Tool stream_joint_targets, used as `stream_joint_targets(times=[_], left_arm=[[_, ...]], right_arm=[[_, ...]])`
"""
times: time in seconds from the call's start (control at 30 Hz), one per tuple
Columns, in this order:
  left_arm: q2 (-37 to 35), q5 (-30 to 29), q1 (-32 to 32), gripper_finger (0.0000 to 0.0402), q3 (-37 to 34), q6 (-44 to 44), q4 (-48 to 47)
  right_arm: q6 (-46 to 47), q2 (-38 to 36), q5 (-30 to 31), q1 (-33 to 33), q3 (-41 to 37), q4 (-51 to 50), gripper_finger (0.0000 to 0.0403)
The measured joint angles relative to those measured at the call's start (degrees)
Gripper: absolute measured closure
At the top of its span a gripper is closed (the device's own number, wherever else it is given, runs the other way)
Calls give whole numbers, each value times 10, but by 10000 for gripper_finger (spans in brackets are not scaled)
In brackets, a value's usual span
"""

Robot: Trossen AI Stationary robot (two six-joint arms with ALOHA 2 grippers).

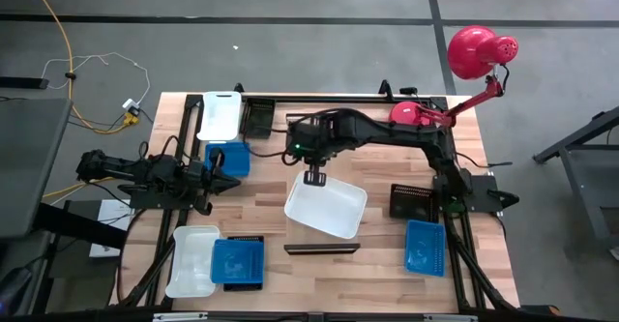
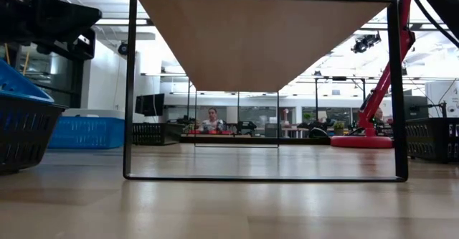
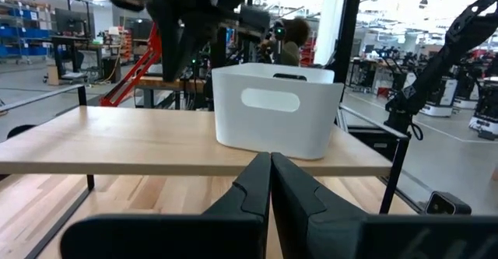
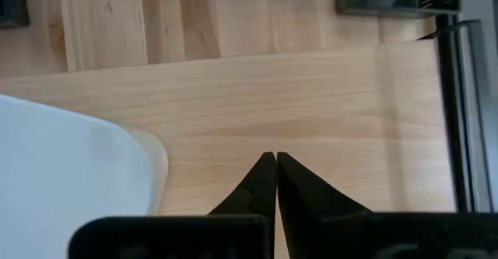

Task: Stack baskets on shelf by color
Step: Put the right white bin on the shelf

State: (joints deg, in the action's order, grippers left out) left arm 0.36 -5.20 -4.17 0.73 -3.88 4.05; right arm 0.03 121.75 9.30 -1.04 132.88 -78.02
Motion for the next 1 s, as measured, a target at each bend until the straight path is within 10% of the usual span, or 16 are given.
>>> stream_joint_targets(times=[1.0], left_arm=[[0,-1,0,401,0,0,0]], right_arm=[[-62,0,-94,49,0,38,403]])
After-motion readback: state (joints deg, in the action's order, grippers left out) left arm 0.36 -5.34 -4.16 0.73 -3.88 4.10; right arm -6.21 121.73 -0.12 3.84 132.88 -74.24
